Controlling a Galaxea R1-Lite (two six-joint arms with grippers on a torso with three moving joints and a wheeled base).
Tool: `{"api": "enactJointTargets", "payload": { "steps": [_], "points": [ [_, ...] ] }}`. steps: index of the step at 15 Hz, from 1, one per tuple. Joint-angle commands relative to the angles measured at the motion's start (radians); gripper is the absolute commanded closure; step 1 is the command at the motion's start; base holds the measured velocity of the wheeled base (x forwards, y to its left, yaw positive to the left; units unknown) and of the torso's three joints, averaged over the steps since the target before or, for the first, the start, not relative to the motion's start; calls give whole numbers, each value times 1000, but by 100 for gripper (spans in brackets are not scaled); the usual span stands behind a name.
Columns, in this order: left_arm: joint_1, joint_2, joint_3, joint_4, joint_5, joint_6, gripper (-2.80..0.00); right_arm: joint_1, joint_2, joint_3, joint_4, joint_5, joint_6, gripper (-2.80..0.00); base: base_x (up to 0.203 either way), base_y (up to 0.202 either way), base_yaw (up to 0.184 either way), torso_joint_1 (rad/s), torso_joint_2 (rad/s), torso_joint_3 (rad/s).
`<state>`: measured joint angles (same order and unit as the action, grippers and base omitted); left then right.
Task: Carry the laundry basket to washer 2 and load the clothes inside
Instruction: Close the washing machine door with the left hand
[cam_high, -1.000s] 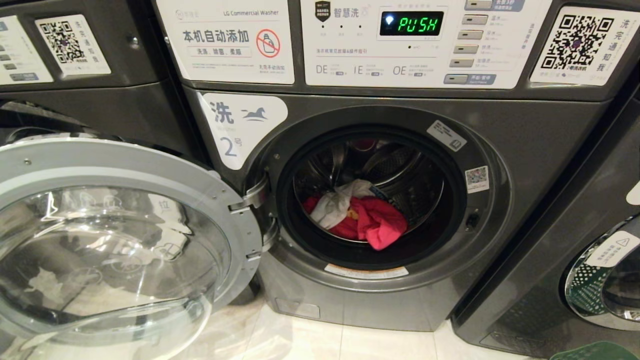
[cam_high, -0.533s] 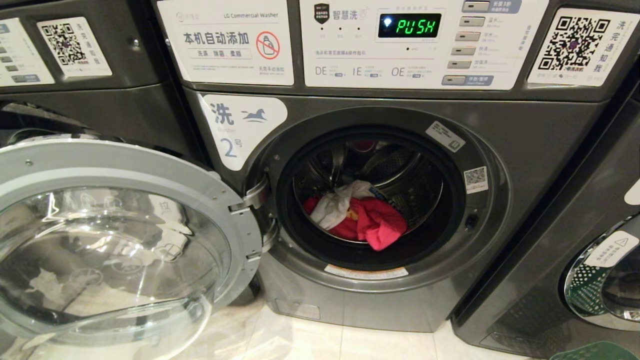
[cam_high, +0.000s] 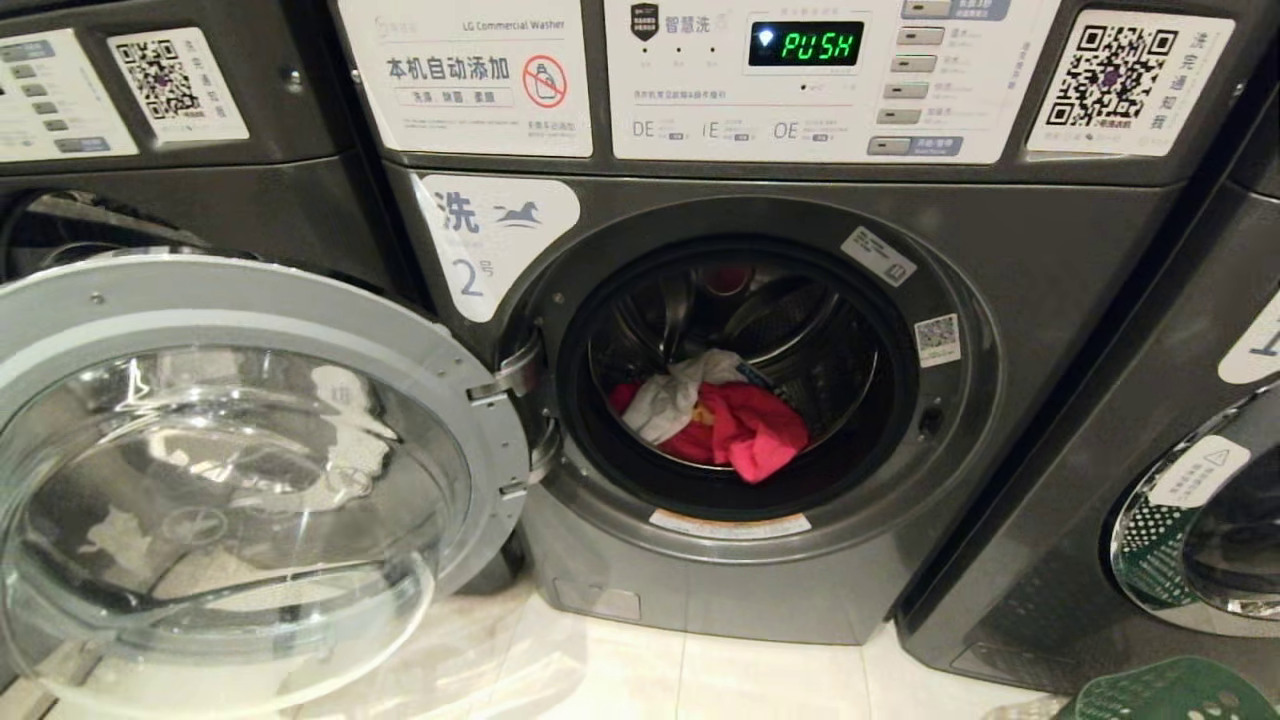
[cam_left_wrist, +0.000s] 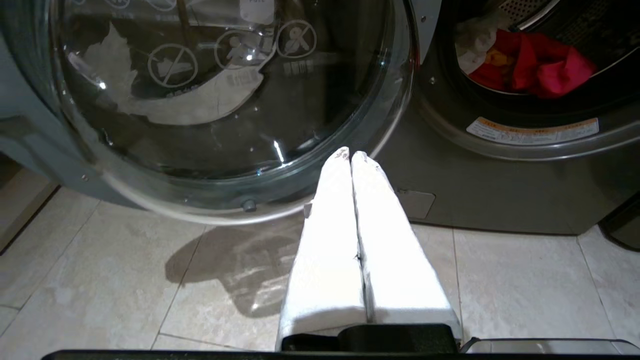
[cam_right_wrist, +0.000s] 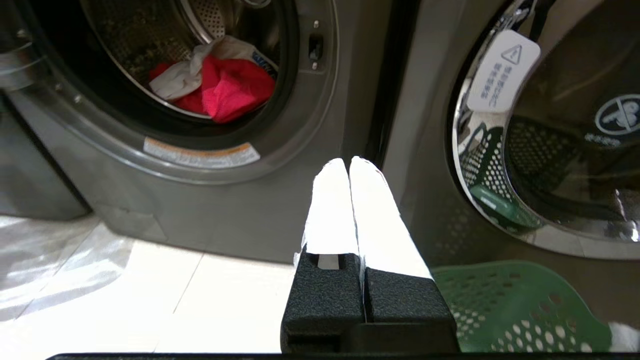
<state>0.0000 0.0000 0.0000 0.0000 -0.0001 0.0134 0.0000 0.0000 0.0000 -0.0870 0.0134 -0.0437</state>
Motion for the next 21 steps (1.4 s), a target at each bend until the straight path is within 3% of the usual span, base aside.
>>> {"api": "enactJointTargets", "payload": {
  "steps": [1, 11, 18, 21],
  "points": [
    [0, 1, 2, 0, -1, 0, 0, 0, 2, 34, 0, 0, 1, 0, -192, 0, 0, -2, 2, -8],
    [0, 0, 2, 0, 0, -7, 0, 0, 2, 34, 1, -1, 7, 0, -190, 0, 2, 2, 2, 1],
    [0, 0, -1, 0, -2, 0, 0, 0, 2, 34, 1, -3, 10, 0, 0, 0, 0, 0, 0, 0],
    [0, 45, -179, 26, -1, 2, 0, 0, 2, 34, 1, -3, 27, 0, 0, 0, 0, 0, 0, 0]
  ]
}}
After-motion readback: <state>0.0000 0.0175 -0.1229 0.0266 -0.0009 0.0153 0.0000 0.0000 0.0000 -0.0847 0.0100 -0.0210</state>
